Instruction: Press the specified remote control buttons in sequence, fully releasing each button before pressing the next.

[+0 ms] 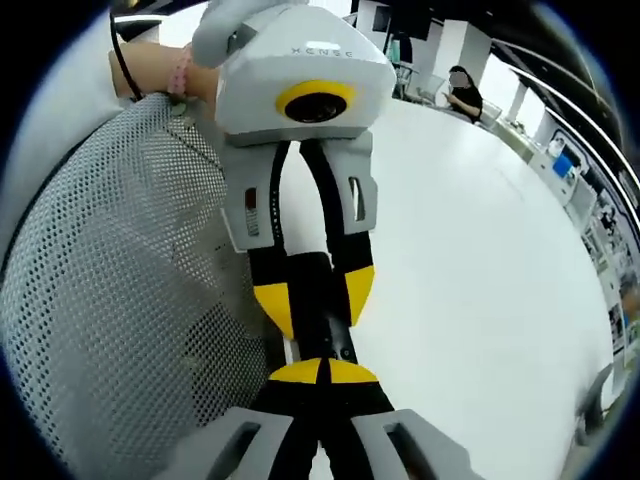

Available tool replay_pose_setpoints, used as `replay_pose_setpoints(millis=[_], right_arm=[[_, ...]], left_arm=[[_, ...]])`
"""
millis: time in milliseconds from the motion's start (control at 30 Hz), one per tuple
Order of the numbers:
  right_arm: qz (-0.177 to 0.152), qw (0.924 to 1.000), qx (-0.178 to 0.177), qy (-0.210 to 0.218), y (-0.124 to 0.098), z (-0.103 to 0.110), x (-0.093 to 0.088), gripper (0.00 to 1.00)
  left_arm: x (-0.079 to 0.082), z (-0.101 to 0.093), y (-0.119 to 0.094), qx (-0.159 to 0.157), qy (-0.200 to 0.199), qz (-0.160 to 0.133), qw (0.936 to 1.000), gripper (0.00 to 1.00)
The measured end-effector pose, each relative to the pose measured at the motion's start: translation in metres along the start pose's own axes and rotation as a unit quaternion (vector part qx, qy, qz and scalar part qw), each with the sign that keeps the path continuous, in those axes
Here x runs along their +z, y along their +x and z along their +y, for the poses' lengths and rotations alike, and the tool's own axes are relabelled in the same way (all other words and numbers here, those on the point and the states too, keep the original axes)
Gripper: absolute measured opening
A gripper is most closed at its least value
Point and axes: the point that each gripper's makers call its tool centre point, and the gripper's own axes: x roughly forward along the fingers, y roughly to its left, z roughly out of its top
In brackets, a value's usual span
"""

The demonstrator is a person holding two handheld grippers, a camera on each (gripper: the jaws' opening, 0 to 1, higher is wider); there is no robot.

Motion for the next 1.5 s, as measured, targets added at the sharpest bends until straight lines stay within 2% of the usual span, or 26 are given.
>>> replay_pose_setpoints(millis=[133,367,633,700,867,967,1100,1367,1500], right_arm=[[0.01,0.9998,0.014,-0.013,0.003,0.001,0.001,0.0],[0.027,0.9993,0.026,-0.008,0.004,0.0,0.001,0.0],[0.025,0.9994,0.001,-0.025,0.005,0.0,0.001,0.0],[0.023,0.9996,0.002,-0.017,0.005,-0.002,0.001,0.0],[0.007,0.9971,0.039,0.065,0.002,-0.002,0.001,0.0],[0.017,0.9982,0.024,0.053,0.002,-0.012,-0.001,0.0],[0.017,0.9961,0.05,0.07,0.006,-0.009,0.002,0.0],[0.046,0.9945,0.057,0.074,0.009,-0.011,0.002,0.0],[0.061,0.9902,0.064,0.108,0.009,-0.013,0.001,0.0]], left_arm=[[0.0,0.0,0.0,0.0,-0.001,0.0,1.0,0.25],[0.001,0.0,0.0,-0.001,0.001,-0.001,1.0,0.25],[0.0,0.001,0.001,-0.001,0.0,-0.001,1.0,0.24],[0.0,0.001,0.001,-0.001,0.001,-0.001,1.0,0.24],[0.0,0.001,0.001,-0.001,0.001,-0.001,1.0,0.24],[0.0,0.001,0.001,0.0,0.001,-0.001,1.0,0.25],[0.0,0.001,0.001,-0.001,0.002,-0.001,1.0,0.25],[0.0,0.001,0.001,-0.001,0.003,-0.001,1.0,0.24],[0.0,0.001,0.002,0.0,0.003,-0.001,1.0,0.24]])
